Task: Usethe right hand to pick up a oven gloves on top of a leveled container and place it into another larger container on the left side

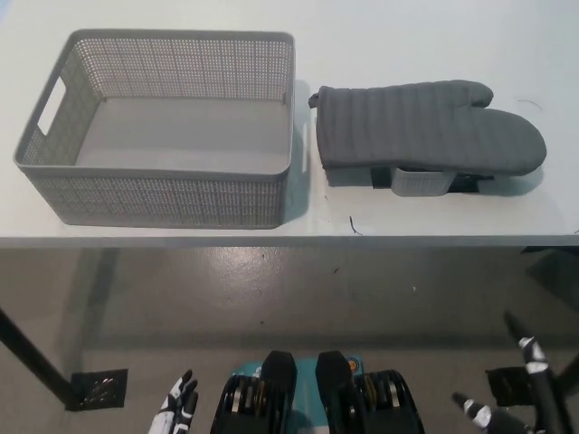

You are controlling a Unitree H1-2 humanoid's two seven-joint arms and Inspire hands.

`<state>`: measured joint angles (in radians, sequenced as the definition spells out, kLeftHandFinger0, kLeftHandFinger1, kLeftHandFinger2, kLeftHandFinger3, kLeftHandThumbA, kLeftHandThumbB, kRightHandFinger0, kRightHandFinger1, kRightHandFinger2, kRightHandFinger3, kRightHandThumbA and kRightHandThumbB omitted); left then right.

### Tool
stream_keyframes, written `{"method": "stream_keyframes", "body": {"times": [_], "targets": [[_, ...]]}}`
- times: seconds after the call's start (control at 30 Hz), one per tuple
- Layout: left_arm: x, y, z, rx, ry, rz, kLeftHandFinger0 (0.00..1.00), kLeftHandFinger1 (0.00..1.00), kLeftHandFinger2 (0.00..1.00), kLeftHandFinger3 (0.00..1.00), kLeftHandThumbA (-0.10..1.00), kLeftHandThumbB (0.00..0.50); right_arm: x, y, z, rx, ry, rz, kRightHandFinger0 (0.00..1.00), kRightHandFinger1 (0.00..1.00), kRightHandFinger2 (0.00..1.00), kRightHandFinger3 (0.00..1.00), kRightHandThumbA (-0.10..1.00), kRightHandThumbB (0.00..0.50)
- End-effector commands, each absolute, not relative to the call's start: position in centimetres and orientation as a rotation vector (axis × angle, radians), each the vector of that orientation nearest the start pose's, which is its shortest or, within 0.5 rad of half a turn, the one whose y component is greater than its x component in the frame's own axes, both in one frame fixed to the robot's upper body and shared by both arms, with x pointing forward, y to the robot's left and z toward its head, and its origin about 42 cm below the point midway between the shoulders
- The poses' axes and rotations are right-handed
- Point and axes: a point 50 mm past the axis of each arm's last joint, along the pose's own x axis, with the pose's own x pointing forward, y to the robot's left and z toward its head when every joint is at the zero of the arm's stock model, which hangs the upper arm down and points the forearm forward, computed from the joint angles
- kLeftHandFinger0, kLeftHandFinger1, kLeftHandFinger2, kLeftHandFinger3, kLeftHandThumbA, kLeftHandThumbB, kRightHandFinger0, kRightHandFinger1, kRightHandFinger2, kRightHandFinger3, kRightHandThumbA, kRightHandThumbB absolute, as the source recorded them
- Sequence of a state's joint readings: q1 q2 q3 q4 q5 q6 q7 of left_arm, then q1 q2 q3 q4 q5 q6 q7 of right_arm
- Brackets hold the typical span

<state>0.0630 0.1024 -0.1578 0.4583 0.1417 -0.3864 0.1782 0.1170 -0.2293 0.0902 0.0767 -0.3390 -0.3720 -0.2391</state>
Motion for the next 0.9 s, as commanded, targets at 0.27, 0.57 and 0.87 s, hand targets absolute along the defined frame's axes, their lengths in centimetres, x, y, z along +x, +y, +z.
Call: {"method": "stream_keyframes", "body": {"times": [0.27,0.57,0.87], "targets": [[25.8,22.9,2.1,0.233,-0.093,-0.011,1.00,1.00,1.00,1.00,1.00,0.080,26.9,-28.5,21.7,-1.132,-0.553,-0.144,1.00,1.00,1.00,1.00,1.00,0.348],[26.5,22.5,2.2,0.249,-0.103,-0.023,1.00,1.00,1.00,1.00,1.00,0.090,33.1,-27.3,25.3,-1.350,-0.478,-0.158,1.00,1.00,1.00,1.00,1.00,0.329],[26.7,22.7,2.4,0.260,-0.108,-0.033,1.00,1.00,1.00,1.00,1.00,0.096,39.4,-25.2,26.5,-1.432,-0.403,-0.150,1.00,1.00,1.00,1.00,1.00,0.283]]}}
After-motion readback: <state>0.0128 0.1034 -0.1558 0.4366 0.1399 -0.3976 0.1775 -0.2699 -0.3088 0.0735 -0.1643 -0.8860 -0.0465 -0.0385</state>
